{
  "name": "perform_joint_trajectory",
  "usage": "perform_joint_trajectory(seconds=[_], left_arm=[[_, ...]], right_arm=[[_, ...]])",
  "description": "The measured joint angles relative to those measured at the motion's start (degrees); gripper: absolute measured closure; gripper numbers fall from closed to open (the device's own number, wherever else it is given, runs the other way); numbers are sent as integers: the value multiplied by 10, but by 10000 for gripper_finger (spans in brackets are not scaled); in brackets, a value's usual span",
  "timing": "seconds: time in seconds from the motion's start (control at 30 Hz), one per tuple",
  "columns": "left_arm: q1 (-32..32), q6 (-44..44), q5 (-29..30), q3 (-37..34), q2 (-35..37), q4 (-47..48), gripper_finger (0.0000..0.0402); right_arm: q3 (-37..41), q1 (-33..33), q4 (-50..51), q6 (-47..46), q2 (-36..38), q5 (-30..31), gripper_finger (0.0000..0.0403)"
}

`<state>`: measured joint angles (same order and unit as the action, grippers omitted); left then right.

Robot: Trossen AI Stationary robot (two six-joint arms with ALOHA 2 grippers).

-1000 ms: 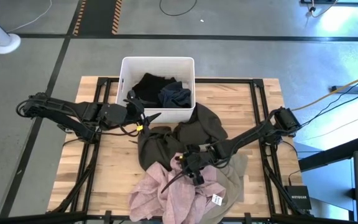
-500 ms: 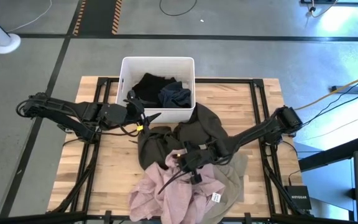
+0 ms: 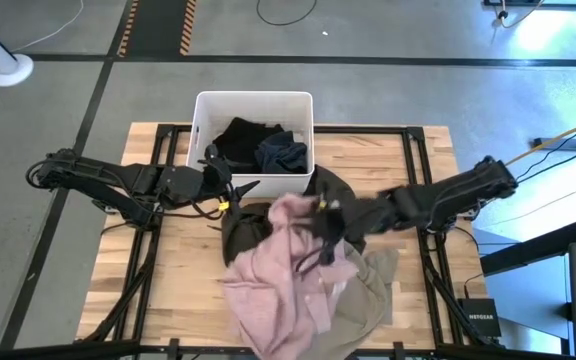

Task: Sort clothes
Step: Put the pink polo shirt into the white laundry bin

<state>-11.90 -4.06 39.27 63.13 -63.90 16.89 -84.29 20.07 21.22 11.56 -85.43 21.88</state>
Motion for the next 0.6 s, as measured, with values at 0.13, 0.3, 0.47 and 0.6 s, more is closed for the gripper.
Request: perform_joint_trajectory(seconds=[0.13,0.3,0.47,0.6], left_arm=[[0,0,0,0,0,0,196],[0,0,0,0,0,0,196],[0,0,0,0,0,0,196],[-1,0,0,0,0,0,196]], right_arm=[[-29,-32,-5,19,32,17,388],[-97,-79,-4,50,43,14,392],[-174,-124,-9,84,41,-1,390],[-216,-164,-24,97,40,-20,391]])
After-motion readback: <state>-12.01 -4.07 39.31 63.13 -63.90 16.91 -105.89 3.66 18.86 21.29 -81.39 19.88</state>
